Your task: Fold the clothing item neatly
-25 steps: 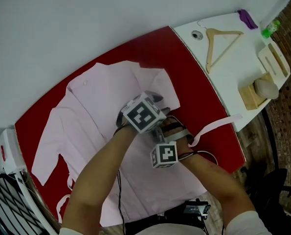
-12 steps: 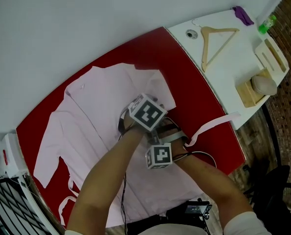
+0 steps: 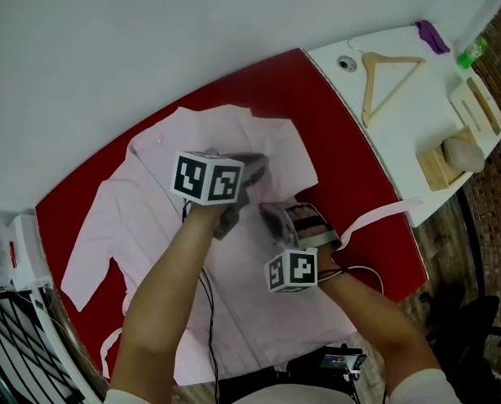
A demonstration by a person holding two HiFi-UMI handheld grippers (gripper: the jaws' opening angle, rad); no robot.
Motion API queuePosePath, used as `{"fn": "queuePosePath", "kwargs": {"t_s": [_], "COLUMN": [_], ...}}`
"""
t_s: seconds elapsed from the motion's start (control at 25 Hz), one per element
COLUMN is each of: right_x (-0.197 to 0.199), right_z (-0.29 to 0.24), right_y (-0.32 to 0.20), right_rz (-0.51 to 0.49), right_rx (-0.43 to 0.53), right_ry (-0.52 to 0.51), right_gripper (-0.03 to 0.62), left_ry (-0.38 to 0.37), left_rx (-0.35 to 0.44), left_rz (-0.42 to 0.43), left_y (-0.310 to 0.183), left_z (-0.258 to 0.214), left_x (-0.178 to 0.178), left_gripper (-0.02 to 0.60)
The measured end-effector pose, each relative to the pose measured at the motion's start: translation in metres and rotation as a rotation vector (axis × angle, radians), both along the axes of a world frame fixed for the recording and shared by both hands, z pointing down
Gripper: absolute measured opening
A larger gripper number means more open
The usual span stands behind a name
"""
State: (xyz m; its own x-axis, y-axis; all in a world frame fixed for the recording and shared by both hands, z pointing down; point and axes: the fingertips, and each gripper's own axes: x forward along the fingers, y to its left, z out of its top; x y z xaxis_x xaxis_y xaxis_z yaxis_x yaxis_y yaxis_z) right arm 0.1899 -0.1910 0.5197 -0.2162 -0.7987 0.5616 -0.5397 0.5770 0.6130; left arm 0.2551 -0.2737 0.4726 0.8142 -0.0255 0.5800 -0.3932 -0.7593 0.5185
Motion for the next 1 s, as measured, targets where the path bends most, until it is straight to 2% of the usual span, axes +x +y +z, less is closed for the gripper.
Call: {"fn": "queuePosePath", "kwargs": {"t_s": [0.32, 0.44, 0.72, 1.0], "right_x": [-0.026, -0.043, -0.110, -0.181], "right_z": [-0.041, -0.058, -0.084, -0.081], "right_y": [0.002, 0.002, -0.003, 0.001], "right_rz": [0.022, 0.018, -0.043, -0.143], "right_rx": [0.048, 0.068, 0.095, 0.081], "right_ry": [-0.108, -0.144, -0.201, -0.205], "right_gripper": [0.032, 0.032, 0.032, 0.032], "left_ry": [0.216, 0.265, 0.316, 0.309], "left_rx": [-0.059, -0.054, -0.029, -0.032], "left_rz": [-0.089, -0.116, -0.178, -0.253], "left_y": [-0.008, -0.012, -0.022, -0.026], "left_z": [-0.040, -0.056, -0.080, -0.071], "left_x": [-0.047, -0.069, -0.137, -0.214], "left_gripper": [0.023, 0.023, 0.023, 0.023]}}
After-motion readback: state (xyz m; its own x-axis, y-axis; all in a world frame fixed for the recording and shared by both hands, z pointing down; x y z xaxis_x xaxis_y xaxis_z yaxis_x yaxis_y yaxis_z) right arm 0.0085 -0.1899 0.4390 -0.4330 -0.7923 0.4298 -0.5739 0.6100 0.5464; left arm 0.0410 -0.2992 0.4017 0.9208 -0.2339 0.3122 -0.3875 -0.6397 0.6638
